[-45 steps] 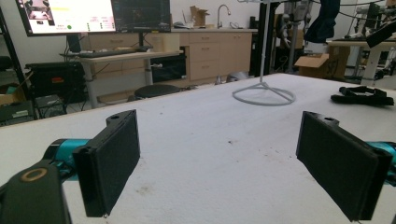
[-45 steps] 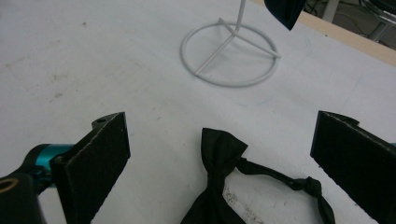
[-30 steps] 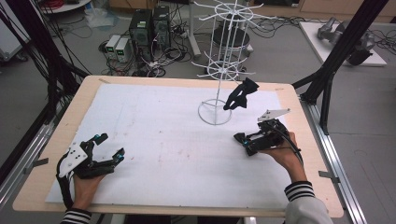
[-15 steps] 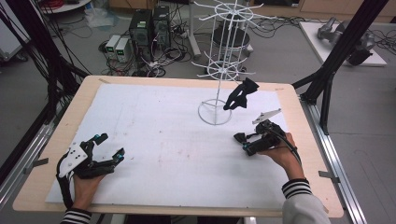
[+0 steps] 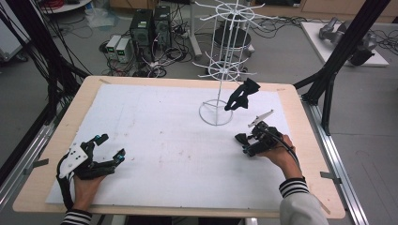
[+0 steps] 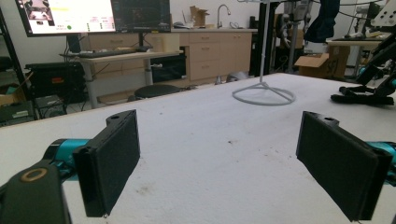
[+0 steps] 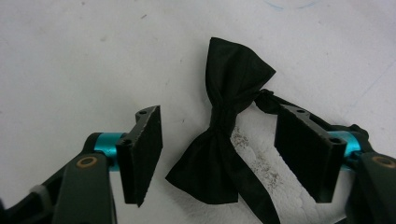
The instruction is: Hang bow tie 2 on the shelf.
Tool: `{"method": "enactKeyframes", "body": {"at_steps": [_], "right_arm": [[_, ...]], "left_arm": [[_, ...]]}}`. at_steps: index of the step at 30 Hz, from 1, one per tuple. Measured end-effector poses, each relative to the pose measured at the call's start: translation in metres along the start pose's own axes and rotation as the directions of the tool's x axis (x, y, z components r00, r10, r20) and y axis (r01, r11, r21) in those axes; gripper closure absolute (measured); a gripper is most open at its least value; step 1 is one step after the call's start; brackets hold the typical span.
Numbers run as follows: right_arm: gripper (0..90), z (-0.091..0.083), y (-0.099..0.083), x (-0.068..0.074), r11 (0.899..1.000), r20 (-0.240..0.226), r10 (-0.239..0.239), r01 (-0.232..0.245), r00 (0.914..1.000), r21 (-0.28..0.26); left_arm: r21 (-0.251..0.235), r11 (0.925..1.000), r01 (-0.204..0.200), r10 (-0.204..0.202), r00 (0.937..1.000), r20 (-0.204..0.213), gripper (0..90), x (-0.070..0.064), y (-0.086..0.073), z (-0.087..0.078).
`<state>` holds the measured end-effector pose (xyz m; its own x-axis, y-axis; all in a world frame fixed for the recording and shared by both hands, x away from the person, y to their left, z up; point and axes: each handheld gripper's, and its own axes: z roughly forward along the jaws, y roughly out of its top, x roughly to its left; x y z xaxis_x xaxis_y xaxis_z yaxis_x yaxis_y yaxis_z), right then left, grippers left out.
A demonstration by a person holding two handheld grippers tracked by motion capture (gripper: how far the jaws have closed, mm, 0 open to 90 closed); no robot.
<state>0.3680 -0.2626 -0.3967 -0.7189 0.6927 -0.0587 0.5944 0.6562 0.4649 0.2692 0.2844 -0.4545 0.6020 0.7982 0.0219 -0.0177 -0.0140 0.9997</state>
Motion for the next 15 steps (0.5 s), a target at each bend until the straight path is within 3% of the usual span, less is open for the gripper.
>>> {"method": "enactKeyframes", "body": {"at_steps": [15], "right_arm": [[46.3, 0.008, 0.0021, -0.0008, 0.999, 0.027, 0.014, -0.015, 0.9995, 0.051]], "left_arm": [[0.0, 1.0, 0.0, 0.0, 1.0, 0.0, 13.9, 0.0, 0.0, 0.0]]}}
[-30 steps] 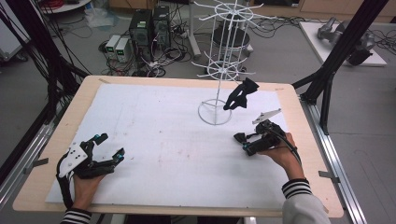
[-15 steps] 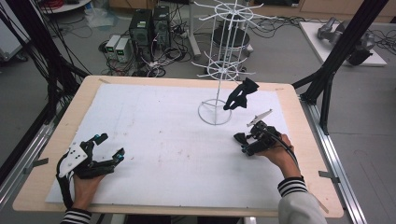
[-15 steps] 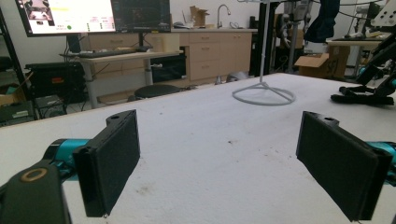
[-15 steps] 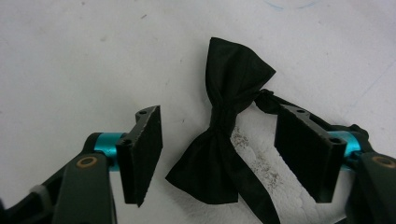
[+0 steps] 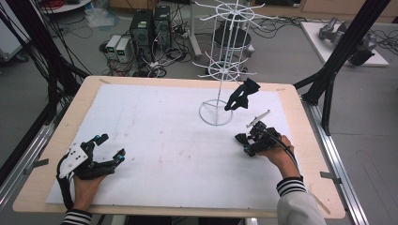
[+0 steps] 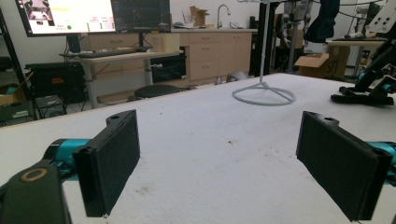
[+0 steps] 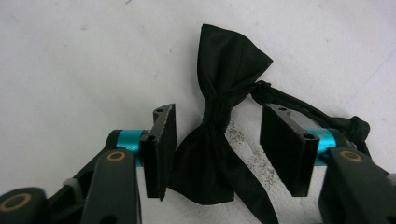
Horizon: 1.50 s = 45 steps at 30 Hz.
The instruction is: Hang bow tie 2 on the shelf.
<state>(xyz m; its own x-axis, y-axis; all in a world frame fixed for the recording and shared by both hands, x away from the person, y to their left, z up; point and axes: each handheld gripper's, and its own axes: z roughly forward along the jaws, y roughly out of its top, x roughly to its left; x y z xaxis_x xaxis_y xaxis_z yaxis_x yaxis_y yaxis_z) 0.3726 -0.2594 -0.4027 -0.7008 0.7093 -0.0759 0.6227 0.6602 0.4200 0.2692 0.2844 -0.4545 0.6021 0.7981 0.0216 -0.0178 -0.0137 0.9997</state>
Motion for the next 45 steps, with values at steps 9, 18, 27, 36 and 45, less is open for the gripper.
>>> {"method": "enactKeyframes", "body": {"at_steps": [9, 18, 27, 36, 45], "right_arm": [[53.3, 0.008, 0.005, 0.001, 0.999, 0.001, 0.008, -0.008, 1.0, 0.036], [67.9, 0.012, 0.005, 0.0, 0.997, -0.017, 0.028, -0.027, 0.9995, 0.078], [76.7, 0.011, 0.005, 0.002, 0.996, 0.008, 0.014, -0.015, 0.9999, 0.087], [76.9, 0.007, 0.005, 0.004, 0.997, -0.003, 0.01, -0.01, 0.9999, 0.078], [76.9, -0.009, 0.003, 0.008, 1.0, -0.028, 0.013, -0.013, 0.9995, -0.011]], "left_arm": [[-0.001, 1.0, 0.002, -0.002, 1.0, 0.001, 13.9, 0.0, 0.0, 0.0], [-0.001, 1.0, 0.002, -0.002, 1.0, 0.001, 13.9, 0.0, 0.0, 0.0], [-0.002, 1.0, 0.002, -0.002, 1.0, 0.001, 13.9, 0.0, 0.0, 0.0], [-0.002, 1.0, 0.0, 0.0, 1.0, 0.001, 13.9, 0.0, 0.0, 0.0], [-0.002, 1.0, -0.001, 0.001, 1.0, 0.0, 13.9, 0.0, 0.0, 0.0]]}}
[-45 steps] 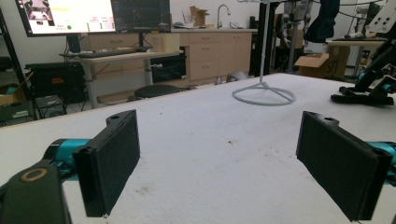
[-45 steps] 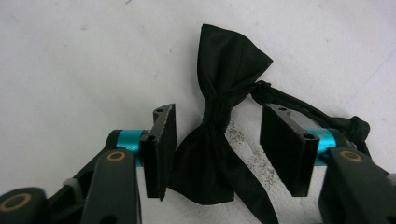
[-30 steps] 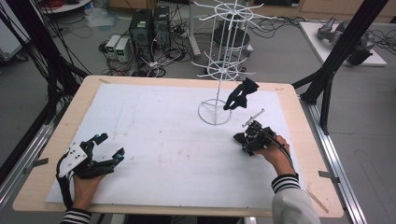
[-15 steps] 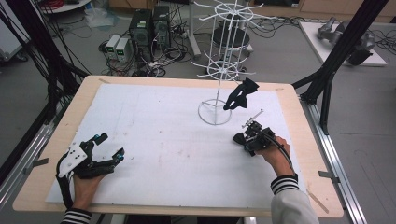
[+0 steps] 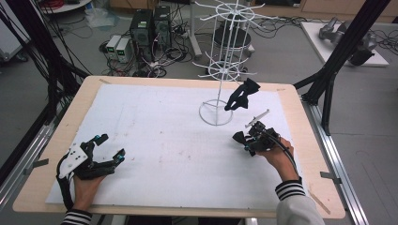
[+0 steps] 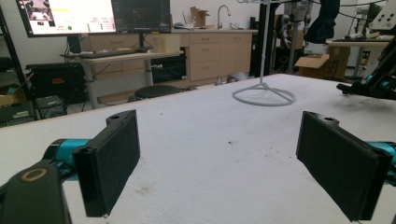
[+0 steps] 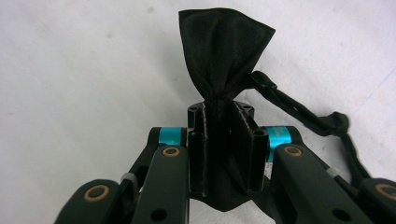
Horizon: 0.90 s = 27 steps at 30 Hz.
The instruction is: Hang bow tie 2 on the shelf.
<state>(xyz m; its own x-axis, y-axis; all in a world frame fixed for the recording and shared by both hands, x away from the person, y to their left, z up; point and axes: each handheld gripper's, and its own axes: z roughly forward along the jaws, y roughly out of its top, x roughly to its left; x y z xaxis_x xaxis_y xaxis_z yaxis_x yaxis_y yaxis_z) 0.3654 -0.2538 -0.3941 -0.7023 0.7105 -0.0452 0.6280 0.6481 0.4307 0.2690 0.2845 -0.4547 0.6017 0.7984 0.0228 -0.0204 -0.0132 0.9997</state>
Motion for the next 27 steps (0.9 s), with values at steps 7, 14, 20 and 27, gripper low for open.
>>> {"method": "enactKeyframes", "body": {"at_steps": [7, 14, 20, 27], "right_arm": [[76.8, -0.014, -0.004, 0.007, 0.993, -0.049, 0.0, -0.005, 0.9988, -0.115], [76.8, -0.023, -0.006, 0.011, 0.977, -0.09, 0.008, -0.027, 0.9959, -0.212], [76.9, -0.033, -0.005, 0.015, 0.938, -0.165, 0.003, -0.06, 0.9863, -0.34], [76.8, -0.041, -0.006, 0.021, 0.891, -0.245, -0.02, -0.093, 0.9693, -0.443]], "left_arm": [[0.001, 1.0, -0.006, 0.006, 1.0, 0.0, 13.9, 0.0, 0.0, 0.0], [0.002, 1.0, -0.007, 0.007, 1.0, -0.002, 13.9, -0.001, 0.0, 0.0], [0.002, 1.0, -0.007, 0.007, 1.0, -0.002, 13.9, -0.001, 0.0, 0.0], [0.001, 1.0, -0.007, 0.007, 1.0, -0.002, 13.9, -0.001, 0.0, 0.0]]}}
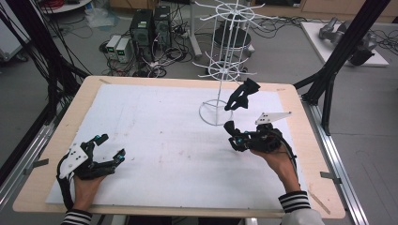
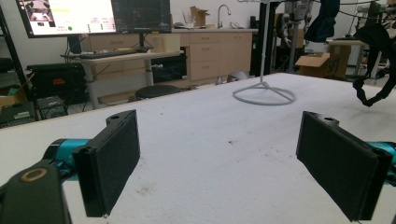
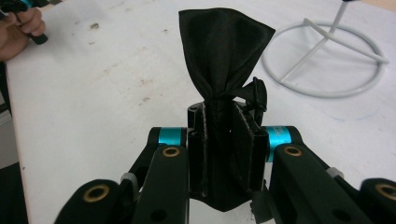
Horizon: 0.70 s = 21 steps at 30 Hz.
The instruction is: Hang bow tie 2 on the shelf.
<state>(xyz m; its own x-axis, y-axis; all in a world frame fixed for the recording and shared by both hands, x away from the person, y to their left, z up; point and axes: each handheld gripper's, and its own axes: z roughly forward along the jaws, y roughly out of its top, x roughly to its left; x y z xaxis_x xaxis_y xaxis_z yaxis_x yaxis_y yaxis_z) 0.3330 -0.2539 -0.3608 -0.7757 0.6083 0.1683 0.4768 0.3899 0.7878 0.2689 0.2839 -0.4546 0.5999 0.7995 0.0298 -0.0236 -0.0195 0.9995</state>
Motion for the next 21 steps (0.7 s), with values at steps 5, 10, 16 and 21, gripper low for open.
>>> {"method": "enactKeyframes", "body": {"at_steps": [5, 10, 16, 21], "right_arm": [[76.8, 0.0, 0.003, 0.004, 0.999, -0.04, -0.005, 0.003, 0.9992, -0.047], [76.8, 0.0, 0.007, 0.009, 0.995, -0.07, -0.019, 0.013, 0.9974, -0.097], [76.7, -0.002, 0.014, 0.016, 0.982, -0.089, -0.03, 0.013, 0.9956, -0.187], [76.7, -0.004, 0.022, 0.021, 0.969, -0.09, -0.034, 0.011, 0.9954, -0.249]], "left_arm": [[0.0, 1.0, 0.001, -0.001, 1.0, 0.0, 13.9, 0.0, 0.0, 0.0], [0.002, 1.0, -0.002, 0.002, 1.0, 0.0, 13.9, 0.0, 0.0, 0.0], [0.001, 1.0, -0.001, 0.001, 1.0, 0.0, 13.9, 0.0, 0.0, 0.0], [0.0, 1.0, 0.002, -0.002, 1.0, 0.0, 13.9, 0.0, 0.0, 0.0]]}}
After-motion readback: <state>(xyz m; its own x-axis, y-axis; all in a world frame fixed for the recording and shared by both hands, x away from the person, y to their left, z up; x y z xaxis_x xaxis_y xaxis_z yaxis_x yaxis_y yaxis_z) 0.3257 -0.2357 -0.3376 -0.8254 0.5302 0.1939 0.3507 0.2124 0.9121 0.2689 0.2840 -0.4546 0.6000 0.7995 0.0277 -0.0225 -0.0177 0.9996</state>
